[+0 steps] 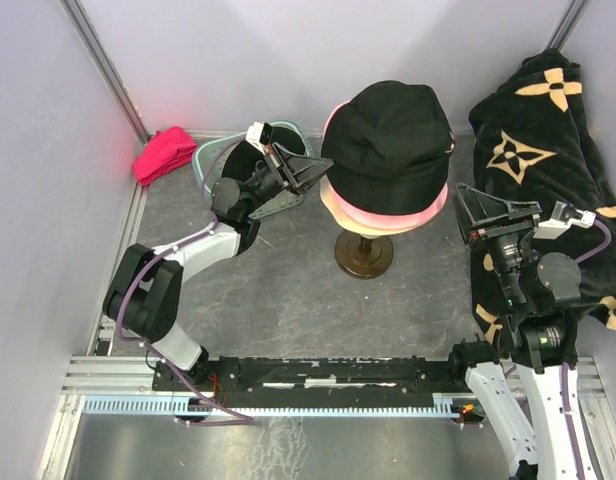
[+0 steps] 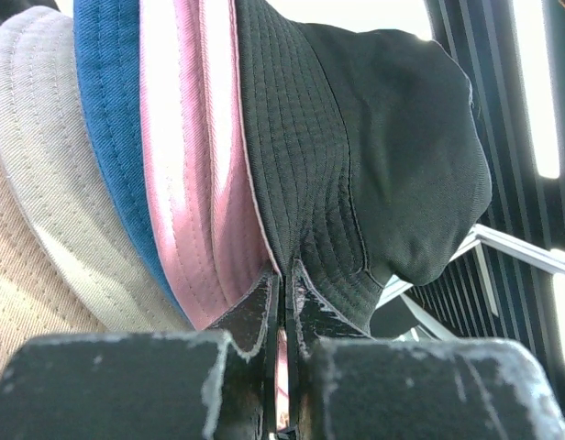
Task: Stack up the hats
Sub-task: Stack the hat on the hat.
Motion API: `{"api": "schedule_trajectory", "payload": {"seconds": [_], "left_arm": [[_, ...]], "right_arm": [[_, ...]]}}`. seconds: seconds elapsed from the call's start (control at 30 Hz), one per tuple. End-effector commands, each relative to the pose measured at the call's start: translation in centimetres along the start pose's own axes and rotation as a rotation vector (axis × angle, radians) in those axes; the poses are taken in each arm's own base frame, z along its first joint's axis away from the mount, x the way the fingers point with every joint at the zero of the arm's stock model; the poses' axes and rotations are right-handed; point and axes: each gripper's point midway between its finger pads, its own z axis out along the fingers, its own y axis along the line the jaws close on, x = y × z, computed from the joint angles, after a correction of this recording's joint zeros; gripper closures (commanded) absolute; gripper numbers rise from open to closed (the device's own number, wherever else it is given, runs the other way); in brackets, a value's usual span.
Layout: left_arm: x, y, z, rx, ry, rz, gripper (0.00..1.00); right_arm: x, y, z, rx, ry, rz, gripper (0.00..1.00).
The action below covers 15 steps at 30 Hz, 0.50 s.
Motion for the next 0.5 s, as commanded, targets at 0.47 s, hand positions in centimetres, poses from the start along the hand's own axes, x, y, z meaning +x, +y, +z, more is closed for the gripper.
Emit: {"api": "schedule_trajectory", "payload": {"seconds": [0.47], "left_arm": [[2.5, 3.2, -0.6, -0.202, -0.095, 0.118, 0.97]], "right_arm": [[2.6, 4.0, -1.6, -0.041, 0.186, 0.103, 0.41]]}}
